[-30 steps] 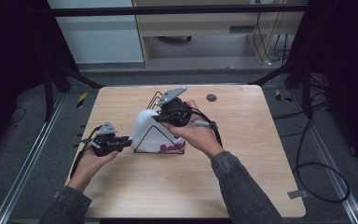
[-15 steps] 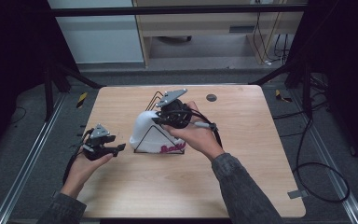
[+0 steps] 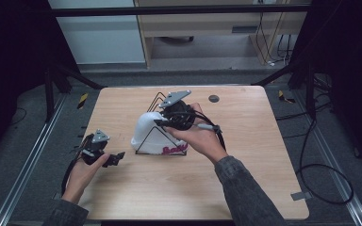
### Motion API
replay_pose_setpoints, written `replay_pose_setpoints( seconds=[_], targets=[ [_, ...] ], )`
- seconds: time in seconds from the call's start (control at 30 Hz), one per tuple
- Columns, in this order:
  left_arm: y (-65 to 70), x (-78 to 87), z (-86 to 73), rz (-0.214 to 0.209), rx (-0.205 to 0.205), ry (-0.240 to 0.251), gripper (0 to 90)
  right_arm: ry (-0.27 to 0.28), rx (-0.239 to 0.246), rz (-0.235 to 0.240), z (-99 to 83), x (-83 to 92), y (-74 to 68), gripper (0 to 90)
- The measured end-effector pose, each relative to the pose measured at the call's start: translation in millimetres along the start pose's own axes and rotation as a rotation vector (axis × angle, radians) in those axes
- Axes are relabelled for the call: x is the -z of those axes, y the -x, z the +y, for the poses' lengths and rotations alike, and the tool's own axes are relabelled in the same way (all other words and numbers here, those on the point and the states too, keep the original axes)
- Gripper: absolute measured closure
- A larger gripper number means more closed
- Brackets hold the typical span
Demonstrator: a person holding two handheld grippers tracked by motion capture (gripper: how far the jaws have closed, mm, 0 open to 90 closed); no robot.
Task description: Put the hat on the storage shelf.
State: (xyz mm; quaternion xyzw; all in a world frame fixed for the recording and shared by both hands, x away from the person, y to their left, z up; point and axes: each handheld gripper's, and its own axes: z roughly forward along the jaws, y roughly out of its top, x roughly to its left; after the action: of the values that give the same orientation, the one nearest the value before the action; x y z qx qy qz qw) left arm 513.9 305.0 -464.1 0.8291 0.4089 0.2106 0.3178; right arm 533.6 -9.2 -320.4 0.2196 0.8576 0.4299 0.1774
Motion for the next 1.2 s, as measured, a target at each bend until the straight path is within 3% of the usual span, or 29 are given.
replay_pose_setpoints(
  seconds=[0.2,0.33,0.47,0.63,0.7,0.9,1.2],
  targets=[
    [3.5,-9.3,-11.7,0.012,0.011,-0.017,4.7,0.001,-0.021,-0.018,-2.1,5.2,-1.2,51.8],
    [-1.1,-14.2,-19.8,-0.015,0.061,-0.008,4.9,-0.004,-0.017,-0.032,-1.3,8.9,-5.8,47.0],
    [-5.4,-15.1,-26.3,-0.012,0.091,-0.007,5.1,0.001,-0.028,-0.049,0.4,12.2,-7.4,39.4],
    [-5.8,-17.1,-28.8,0.009,0.095,-0.018,5.1,-0.018,-0.027,-0.076,3.3,12.8,-7.1,22.6],
    [-6.3,-18.6,-29.7,-0.005,0.106,-0.020,5.0,-0.008,-0.019,-0.092,4.4,14.8,-7.8,16.7],
    [-4.6,-22.7,-31.1,0.008,0.111,-0.045,3.9,-0.012,-0.015,-0.116,6.2,21.4,-9.2,10.7],
    [-4.9,-25.7,-34.1,0.001,0.100,-0.015,0.0,-0.023,0.000,-0.096,2.7,41.1,-9.5,8.1]
  ],
)
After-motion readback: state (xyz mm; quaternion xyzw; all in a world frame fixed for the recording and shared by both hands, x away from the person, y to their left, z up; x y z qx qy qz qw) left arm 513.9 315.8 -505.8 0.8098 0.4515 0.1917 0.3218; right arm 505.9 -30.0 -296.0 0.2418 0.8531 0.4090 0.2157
